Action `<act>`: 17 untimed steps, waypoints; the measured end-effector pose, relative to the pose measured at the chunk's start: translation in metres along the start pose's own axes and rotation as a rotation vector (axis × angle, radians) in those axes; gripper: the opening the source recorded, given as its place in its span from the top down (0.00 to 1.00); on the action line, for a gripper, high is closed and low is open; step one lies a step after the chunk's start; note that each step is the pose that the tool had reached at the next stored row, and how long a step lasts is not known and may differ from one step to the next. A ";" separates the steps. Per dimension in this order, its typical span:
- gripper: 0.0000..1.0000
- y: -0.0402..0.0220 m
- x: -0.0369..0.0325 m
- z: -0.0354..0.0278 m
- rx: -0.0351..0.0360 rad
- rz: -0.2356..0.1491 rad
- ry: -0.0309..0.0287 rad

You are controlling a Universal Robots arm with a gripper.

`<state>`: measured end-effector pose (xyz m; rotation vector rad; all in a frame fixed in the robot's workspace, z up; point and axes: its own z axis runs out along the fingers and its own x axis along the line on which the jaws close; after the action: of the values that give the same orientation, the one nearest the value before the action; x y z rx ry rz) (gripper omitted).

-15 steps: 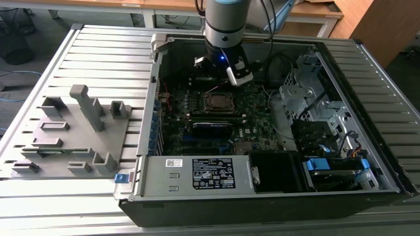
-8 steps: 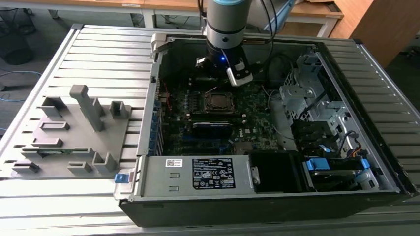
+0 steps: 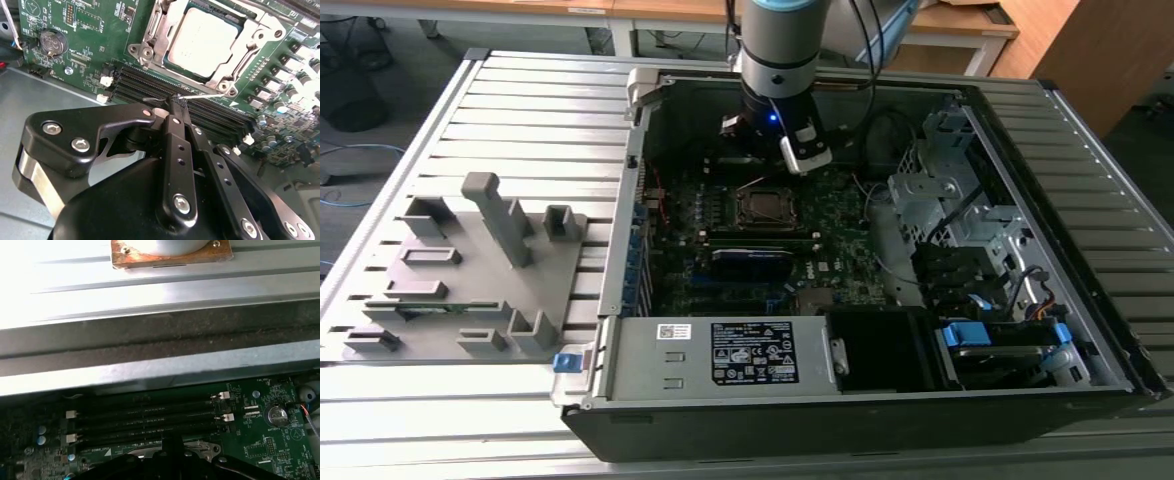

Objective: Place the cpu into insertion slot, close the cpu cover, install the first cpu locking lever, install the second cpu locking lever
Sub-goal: 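Install the first cpu locking lever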

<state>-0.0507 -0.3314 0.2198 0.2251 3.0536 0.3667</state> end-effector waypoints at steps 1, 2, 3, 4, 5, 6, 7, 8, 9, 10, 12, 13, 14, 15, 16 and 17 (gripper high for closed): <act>0.89 0.0003 -0.0001 0.0005 0.0011 0.005 -0.0013; 0.89 0.0005 -0.0001 0.0007 0.0023 0.007 -0.0020; 0.89 0.0006 -0.0001 0.0008 0.0023 0.007 -0.0020; 0.89 0.0006 -0.0001 0.0008 0.0024 0.007 -0.0020; 0.89 0.0006 -0.0002 0.0008 0.0023 0.007 -0.0020; 0.89 0.0007 -0.0002 0.0009 0.0023 0.007 -0.0021; 0.89 0.0007 -0.0002 0.0012 0.0025 0.007 -0.0022; 0.89 0.0005 -0.0001 0.0021 0.0035 0.008 -0.0026; 0.89 0.0002 0.0000 0.0033 0.0051 0.010 -0.0034; 0.89 -0.0001 0.0001 0.0045 0.0068 0.011 -0.0042; 0.89 -0.0004 0.0000 0.0070 0.0103 0.015 -0.0056; 0.89 -0.0004 0.0000 0.0080 0.0123 0.018 -0.0065; 0.89 -0.0003 -0.0002 0.0089 0.0150 0.022 -0.0078; 0.89 -0.0001 -0.0005 0.0097 0.0174 0.028 -0.0096; 0.89 0.0000 -0.0009 0.0103 0.0187 0.035 -0.0116; 0.89 0.0002 -0.0013 0.0108 0.0200 0.044 -0.0139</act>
<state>-0.0486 -0.3289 0.2094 0.2947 3.0442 0.3357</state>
